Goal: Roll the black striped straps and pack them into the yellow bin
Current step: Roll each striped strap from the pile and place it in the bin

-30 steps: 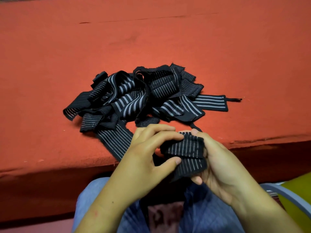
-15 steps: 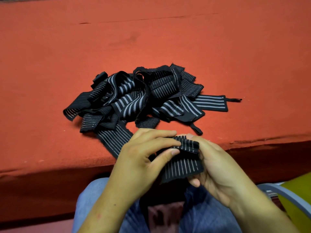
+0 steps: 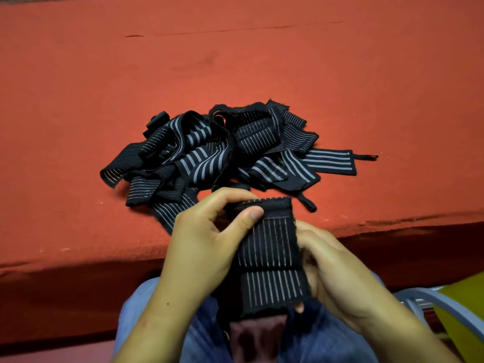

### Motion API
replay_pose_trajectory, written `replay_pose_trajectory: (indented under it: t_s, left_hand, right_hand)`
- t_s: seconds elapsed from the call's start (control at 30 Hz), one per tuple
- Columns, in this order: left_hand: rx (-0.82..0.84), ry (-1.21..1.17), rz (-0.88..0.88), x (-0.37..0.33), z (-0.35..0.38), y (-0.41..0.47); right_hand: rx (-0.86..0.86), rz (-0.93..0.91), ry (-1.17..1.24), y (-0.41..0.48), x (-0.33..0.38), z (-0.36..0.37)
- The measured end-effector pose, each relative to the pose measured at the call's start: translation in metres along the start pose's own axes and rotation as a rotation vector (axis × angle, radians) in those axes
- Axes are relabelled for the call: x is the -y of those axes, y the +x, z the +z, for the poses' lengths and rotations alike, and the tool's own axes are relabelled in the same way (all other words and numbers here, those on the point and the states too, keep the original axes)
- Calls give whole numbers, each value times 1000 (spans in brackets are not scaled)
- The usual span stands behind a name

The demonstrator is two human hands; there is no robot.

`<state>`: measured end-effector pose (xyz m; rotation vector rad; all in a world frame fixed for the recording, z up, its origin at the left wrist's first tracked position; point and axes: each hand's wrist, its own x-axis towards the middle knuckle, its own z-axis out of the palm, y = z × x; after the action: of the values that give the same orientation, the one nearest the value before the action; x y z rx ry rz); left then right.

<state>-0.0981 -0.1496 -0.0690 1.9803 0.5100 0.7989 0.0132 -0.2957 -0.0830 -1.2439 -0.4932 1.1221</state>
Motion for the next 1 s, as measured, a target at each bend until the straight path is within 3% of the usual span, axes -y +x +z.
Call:
replay_pose_trajectory:
  t_s: [0.13, 0.23, 0.37, 0.5, 0.63, 0.8, 1.0]
  left_hand:
    - [41, -7, -69, 3, -2, 0]
    - [68, -31, -124, 5, -3, 2]
    - [193, -209, -371, 3, -3, 3]
    - [338, -219, -516, 5, -2, 1]
    - [317, -310, -440, 5, 0, -1]
    - [254, -231, -278, 8, -3, -1]
    - [288, -318, -260, 3, -6, -4]
  right_hand:
    - [31, -14, 21, 0, -6, 1]
    - [7, -132, -133, -2, -7, -1]
    - [24, -177, -216, -1, -4, -4]
    - [-4, -177, -288, 0, -4, -4]
    - [-17, -98, -155, 2, -2, -4]
    - [-10, -25, 56, 2, 3, -2]
    - [-59, -64, 47, 4, 4, -4]
